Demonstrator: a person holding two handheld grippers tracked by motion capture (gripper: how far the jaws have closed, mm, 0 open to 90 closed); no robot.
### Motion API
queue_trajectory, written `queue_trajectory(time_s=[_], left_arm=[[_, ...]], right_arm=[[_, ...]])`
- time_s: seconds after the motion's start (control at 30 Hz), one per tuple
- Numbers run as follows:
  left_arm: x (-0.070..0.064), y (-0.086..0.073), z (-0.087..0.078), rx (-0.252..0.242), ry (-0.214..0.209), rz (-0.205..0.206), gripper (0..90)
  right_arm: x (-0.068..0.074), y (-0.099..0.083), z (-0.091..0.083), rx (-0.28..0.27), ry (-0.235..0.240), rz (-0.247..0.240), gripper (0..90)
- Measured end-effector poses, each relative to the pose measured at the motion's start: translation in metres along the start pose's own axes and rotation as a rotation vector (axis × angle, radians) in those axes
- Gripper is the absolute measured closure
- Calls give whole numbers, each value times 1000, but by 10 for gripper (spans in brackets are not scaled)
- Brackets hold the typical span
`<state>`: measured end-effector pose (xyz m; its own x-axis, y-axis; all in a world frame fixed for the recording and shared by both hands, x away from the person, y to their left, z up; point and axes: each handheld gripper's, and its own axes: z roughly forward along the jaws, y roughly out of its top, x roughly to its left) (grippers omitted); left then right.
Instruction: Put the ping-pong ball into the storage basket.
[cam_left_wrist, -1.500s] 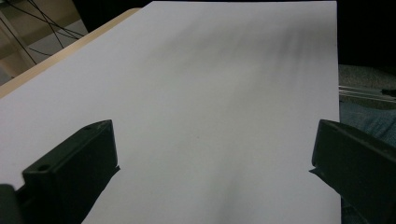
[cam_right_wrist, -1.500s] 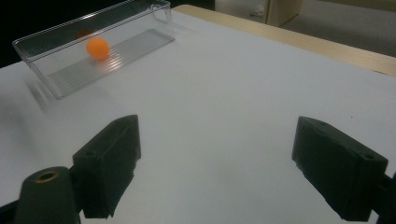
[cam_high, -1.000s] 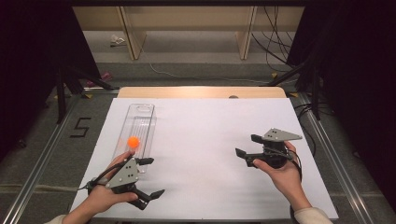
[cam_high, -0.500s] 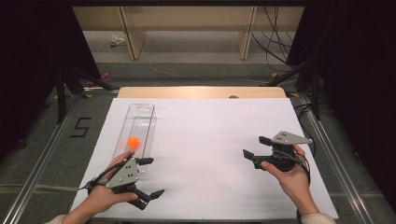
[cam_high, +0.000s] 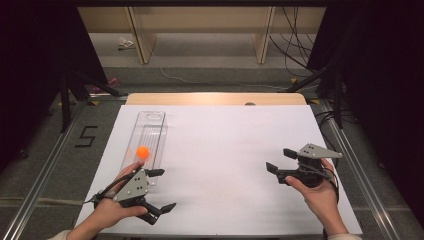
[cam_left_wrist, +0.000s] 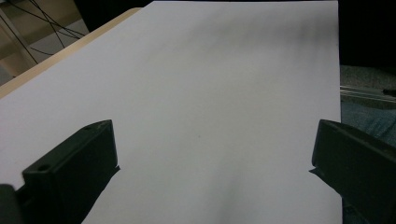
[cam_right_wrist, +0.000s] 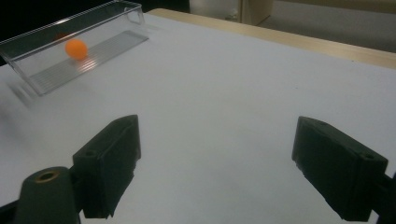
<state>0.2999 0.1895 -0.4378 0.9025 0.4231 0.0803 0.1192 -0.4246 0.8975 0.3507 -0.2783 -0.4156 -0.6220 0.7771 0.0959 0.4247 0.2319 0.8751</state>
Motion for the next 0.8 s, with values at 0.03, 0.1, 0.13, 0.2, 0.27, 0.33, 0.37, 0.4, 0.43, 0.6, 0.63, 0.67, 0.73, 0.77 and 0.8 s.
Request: queue_trajectory(time_s=[0.03, 0.1, 0.13, 0.2, 0.27, 0.33, 0.37, 0.4, 0.43, 0.6, 0.63, 0.67, 0.73, 0.77, 0.8], left_arm=[[0, 0, 0, 0, 0, 0, 0], [0, 0, 0, 0, 0, 0, 0], [0, 0, 0, 0, 0, 0, 0], [0, 0, 0, 0, 0, 0, 0], [0, 0, 0, 0, 0, 1, 0], [0, 0, 0, -1, -1, 0, 0], [0, 0, 0, -1, -1, -1, 0], [0, 0, 0, -2, -2, -1, 0], [0, 0, 0, -2, -2, -1, 0], [0, 0, 1, -1, -4, -1, 0], [0, 0, 1, 0, -5, 0, 0], [0, 0, 1, 0, -5, 0, 0], [0, 0, 1, 1, -5, 0, 0], [0, 0, 1, 1, -5, 0, 0], [0, 0, 1, 0, -6, 0, 0]], right_arm=[[0, -1, -1, -1, 1, 0, 164], [-1, -1, -2, -1, -4, 5, 164], [-1, -2, -2, -1, -3, 4, 164], [-1, -2, -2, 0, -3, 6, 164], [-1, -3, -2, 2, -3, 4, 164], [-1, -3, -2, 6, -5, 1, 164], [-1, -3, -2, 7, -6, -3, 164], [0, -3, -1, 7, -4, -5, 164], [0, -3, -1, 8, -4, -7, 164], [0, -4, 0, 9, -2, -5, 164], [0, -4, 0, 9, -1, -6, 164], [0, -4, 0, 8, -1, -6, 164], [0, -4, 0, 8, -1, -7, 164], [0, -4, 0, 8, 0, -6, 164], [0, -4, 0, 7, 0, -6, 164]])
